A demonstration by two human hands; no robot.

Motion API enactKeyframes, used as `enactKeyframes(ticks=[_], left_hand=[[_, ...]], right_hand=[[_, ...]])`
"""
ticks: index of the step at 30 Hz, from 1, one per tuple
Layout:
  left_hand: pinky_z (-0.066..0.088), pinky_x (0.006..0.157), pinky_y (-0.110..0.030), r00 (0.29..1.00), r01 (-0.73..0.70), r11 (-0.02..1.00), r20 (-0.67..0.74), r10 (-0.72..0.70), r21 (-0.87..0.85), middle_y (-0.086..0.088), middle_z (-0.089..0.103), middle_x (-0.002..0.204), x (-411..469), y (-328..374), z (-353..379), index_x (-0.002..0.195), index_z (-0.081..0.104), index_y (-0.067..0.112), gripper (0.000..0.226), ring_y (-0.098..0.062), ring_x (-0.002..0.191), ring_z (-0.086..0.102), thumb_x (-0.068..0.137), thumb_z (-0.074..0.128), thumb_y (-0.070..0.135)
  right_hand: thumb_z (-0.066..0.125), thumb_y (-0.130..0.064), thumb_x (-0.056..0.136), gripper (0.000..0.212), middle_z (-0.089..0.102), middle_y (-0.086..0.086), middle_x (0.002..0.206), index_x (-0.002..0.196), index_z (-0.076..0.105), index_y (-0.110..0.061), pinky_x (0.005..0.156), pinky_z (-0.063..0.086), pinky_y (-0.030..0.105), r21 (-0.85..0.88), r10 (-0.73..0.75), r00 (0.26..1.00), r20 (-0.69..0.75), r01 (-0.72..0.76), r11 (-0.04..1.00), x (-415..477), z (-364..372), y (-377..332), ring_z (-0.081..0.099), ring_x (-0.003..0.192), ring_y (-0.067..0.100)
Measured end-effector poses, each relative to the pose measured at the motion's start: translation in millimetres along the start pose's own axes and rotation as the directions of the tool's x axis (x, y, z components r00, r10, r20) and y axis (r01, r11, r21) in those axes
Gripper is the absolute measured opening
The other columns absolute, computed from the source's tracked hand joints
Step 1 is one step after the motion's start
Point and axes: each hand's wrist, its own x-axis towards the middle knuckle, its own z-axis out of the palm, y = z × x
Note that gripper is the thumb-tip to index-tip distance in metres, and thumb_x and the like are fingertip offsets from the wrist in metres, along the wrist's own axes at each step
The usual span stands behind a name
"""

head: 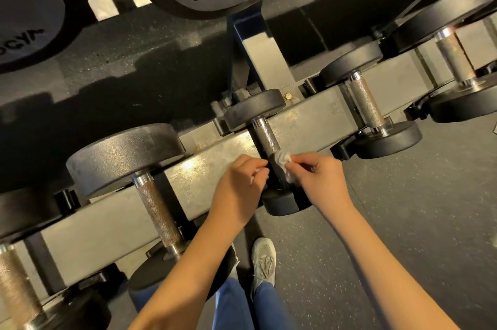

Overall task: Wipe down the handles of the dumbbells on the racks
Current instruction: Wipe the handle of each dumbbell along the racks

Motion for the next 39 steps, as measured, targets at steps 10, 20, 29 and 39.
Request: enactKeyframes(ticks=[10,20,29,39], left_hand=[[0.055,0.076,-0.037,0.993,0.074,0.852,-0.04,-0.11,-0.518,0.001,0.071,0.079,2,16,14,0.088,0.07,0.023,0.011,-0.017,0.079,0.067,0.083,0.06,0.024],[0.035,0.055,-0.014,0.922,0.034,0.936,-0.351,-0.165,-0.351,0.004,0.054,0.06,44,10,9,0.064,0.058,0.014,0.028,-0.004,0.057,0.047,0.092,0.06,0.016],[0.026,0.046,-0.014,0.961,0.008,0.947,-0.26,-0.096,-0.32,0.011,0.03,0.043,41,4,24,0.045,0.043,0.013,0.048,-0.002,0.042,0.033,0.089,0.061,0.006],[0.042,0.055,-0.007,0.947,0.06,0.877,-0.25,-0.201,-0.476,0.002,0.061,0.071,15,7,33,0.079,0.055,0.023,0.019,0.001,0.063,0.059,0.089,0.065,0.011]], right_hand=[[0.059,-0.008,0.092,0.021,0.069,-0.007,0.092,0.106,0.072,-0.015,0.07,0.045,0.005,0.254,-0.003,0.991,0.135,-0.032,0.967,0,5,-12,0.062,0.079,-0.006],[0.054,-0.02,0.095,0.037,0.061,0.0,0.123,0.132,0.056,-0.016,0.097,0.04,0.033,-0.102,-0.044,0.998,0.04,0.048,0.994,-8,9,16,0.049,0.115,0.017],[0.038,-0.033,0.092,0.045,0.065,0.003,0.115,0.127,0.058,-0.014,0.095,0.039,0.039,-0.146,-0.06,0.996,-0.063,0.05,0.988,-15,25,22,0.052,0.111,0.021],[0.038,-0.033,0.092,0.044,0.065,0.003,0.114,0.124,0.06,-0.013,0.093,0.037,0.032,-0.133,-0.053,0.995,-0.082,0.042,0.99,-16,27,23,0.053,0.111,0.02]])
